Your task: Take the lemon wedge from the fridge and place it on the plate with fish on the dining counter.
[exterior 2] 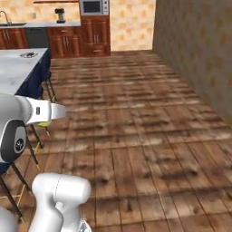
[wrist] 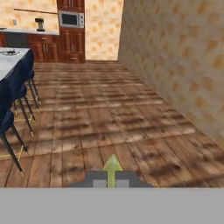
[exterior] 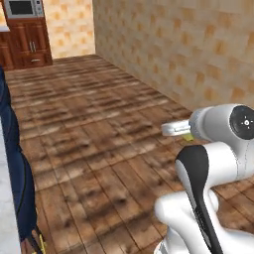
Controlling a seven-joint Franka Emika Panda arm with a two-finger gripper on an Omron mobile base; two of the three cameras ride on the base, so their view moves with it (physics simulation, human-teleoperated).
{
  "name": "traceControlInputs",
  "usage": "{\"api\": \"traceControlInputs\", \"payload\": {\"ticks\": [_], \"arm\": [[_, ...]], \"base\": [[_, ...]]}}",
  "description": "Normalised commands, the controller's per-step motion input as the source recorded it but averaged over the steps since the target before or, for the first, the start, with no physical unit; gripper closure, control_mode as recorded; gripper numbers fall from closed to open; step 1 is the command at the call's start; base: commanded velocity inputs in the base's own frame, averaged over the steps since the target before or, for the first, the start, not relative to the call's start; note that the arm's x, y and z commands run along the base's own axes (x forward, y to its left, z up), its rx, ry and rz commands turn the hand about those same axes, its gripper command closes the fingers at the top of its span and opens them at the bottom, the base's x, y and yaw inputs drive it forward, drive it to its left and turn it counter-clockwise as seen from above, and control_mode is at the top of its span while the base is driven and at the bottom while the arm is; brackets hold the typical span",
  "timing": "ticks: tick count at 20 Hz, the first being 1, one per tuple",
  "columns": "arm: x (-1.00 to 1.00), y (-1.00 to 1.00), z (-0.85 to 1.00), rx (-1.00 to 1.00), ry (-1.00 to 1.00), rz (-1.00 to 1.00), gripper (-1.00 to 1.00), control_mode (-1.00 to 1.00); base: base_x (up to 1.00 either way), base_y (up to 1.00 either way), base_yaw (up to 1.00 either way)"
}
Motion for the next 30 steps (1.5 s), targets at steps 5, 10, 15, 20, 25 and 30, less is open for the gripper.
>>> {"api": "traceControlInputs", "payload": {"ticks": [5, 10, 15, 20, 25, 30], "arm": [[0.0, 0.0, 0.0, 0.0, 0.0, 0.0, 1.0, 1.0], [0.0, 0.0, 0.0, 0.0, 0.0, 0.0, 1.0, 1.0], [0.0, 0.0, 0.0, 0.0, 0.0, 0.0, 1.0, 1.0], [0.0, 0.0, 0.0, 0.0, 0.0, 0.0, 1.0, 1.0], [0.0, 0.0, 0.0, 0.0, 0.0, 0.0, 1.0, 1.0], [0.0, 0.0, 0.0, 0.0, 0.0, 0.0, 1.0, 1.0]], "base": [[1.0, -0.03, 0.37], [1.0, -0.01, 0.34], [1.0, -0.31, 0.25], [1.0, -0.85, 0.09], [1.0, -0.77, 0.1], [1.0, -0.49, 0.14]]}}
